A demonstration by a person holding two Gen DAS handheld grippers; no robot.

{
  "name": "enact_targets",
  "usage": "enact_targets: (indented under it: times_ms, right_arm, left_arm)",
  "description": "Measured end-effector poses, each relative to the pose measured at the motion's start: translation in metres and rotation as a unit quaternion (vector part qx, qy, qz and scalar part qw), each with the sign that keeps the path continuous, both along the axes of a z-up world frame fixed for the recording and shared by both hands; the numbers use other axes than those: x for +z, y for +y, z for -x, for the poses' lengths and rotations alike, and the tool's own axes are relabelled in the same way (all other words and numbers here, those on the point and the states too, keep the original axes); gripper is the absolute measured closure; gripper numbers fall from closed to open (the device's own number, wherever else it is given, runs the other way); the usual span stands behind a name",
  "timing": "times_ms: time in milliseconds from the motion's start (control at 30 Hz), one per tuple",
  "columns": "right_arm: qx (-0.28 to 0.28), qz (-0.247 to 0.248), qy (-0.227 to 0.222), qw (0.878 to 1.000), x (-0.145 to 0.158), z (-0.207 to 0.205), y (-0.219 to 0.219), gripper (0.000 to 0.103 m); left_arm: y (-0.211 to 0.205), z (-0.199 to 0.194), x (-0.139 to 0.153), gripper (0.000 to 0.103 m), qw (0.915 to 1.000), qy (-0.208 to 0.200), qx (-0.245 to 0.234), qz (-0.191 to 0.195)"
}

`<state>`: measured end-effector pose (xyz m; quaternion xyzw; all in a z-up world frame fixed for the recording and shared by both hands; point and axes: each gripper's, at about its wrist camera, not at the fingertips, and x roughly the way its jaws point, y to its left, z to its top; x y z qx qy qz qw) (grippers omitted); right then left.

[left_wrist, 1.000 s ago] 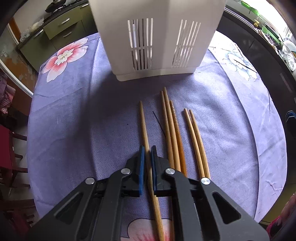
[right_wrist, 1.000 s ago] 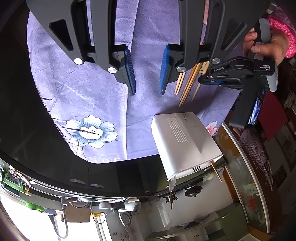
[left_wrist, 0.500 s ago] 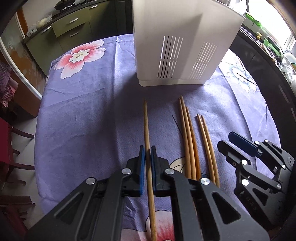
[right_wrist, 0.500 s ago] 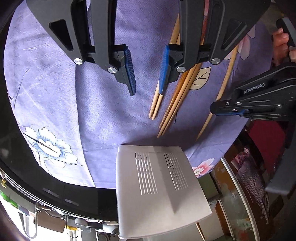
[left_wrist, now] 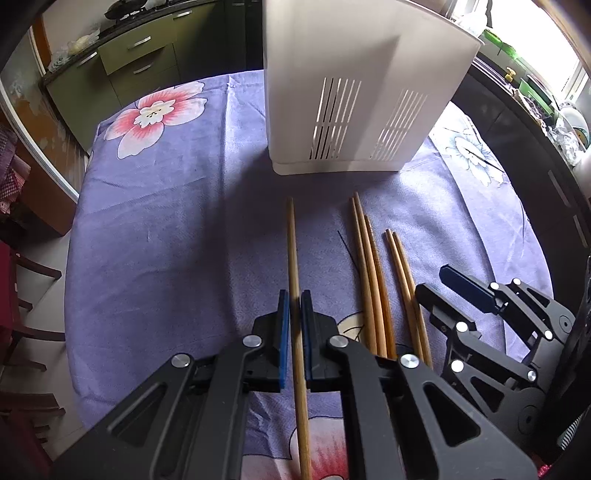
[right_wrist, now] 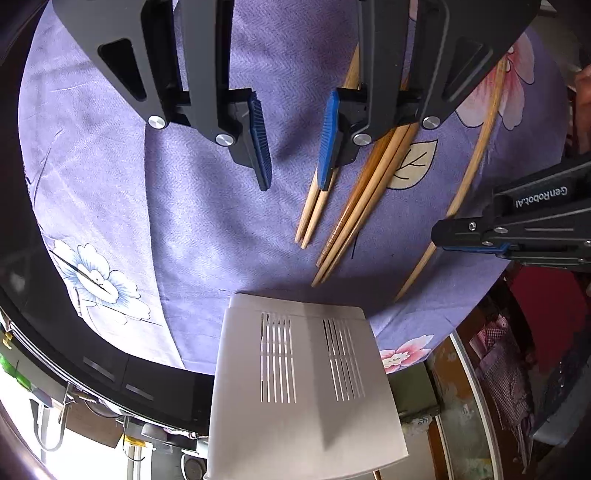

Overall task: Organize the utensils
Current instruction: 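Grasp a chopstick with the right tool and lift both toward the holder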

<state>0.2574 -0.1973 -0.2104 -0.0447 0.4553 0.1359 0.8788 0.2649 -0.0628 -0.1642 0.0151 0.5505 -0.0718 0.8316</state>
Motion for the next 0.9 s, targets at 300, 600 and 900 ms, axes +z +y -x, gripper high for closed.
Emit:
enact_targets:
  times_ms: [300, 600, 900]
  right_arm:
    - [0.005, -0.008, 0.000, 1.000, 0.003, 0.004, 0.005, 0.077]
    - [-0.013, 0.012, 0.009, 1.000, -0.007, -0.006, 0.006, 0.076]
    - [0.000, -0.003, 0.023, 1.000, -0.006, -0.010, 0.016, 0.096]
  left_arm:
    - [0.003, -0.001, 0.000, 0.097, 1.0000, 0.001, 0.002, 0.005]
    - [0.007, -0.001, 0.001, 0.097, 1.0000, -0.001, 0.003, 0.006]
    - [0.007, 0.000, 0.001, 0.097, 1.0000, -0.001, 0.003, 0.007]
